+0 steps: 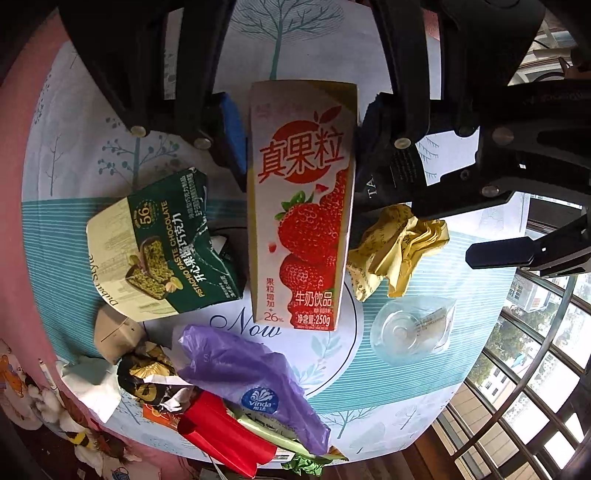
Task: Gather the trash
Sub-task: 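Move the right tool to the strawberry milk carton while the left tool approaches the yellow wrapper, then grasp the strawberry milk carton with the right tool while the left tool grasps the yellow wrapper, then carry both items down over the trash bin and open both tools, then raise both tools back up over the table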
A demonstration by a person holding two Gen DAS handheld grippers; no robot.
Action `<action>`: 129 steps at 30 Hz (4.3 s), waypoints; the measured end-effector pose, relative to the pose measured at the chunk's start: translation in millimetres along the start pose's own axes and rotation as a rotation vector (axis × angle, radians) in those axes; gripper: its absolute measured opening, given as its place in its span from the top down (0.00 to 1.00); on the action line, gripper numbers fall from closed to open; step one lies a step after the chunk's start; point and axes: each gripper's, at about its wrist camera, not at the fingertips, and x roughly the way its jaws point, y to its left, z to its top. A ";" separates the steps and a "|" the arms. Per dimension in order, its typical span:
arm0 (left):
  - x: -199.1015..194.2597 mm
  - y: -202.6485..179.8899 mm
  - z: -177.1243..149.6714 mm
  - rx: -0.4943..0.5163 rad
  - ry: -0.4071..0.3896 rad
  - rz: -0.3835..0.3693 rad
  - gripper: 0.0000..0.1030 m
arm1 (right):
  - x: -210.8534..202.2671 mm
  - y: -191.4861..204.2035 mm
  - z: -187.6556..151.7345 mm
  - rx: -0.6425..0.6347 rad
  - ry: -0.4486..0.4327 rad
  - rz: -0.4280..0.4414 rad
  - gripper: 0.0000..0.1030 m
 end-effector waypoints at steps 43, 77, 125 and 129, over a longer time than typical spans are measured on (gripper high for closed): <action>-172.0 -78.9 -180.6 -0.096 -0.332 0.052 0.86 | -190.9 -26.4 -167.9 -0.063 -0.299 0.204 0.53; 274.7 -98.3 -376.8 -0.152 0.017 0.080 0.49 | 234.0 -48.9 -401.3 0.013 0.129 0.066 0.51; -143.6 -93.9 -299.5 -0.109 -0.257 0.059 0.31 | -177.2 7.1 -282.5 0.165 -0.194 0.080 0.18; -174.9 -90.6 -283.0 -0.121 -0.301 0.039 0.31 | -212.5 12.2 -266.4 0.158 -0.261 0.040 0.18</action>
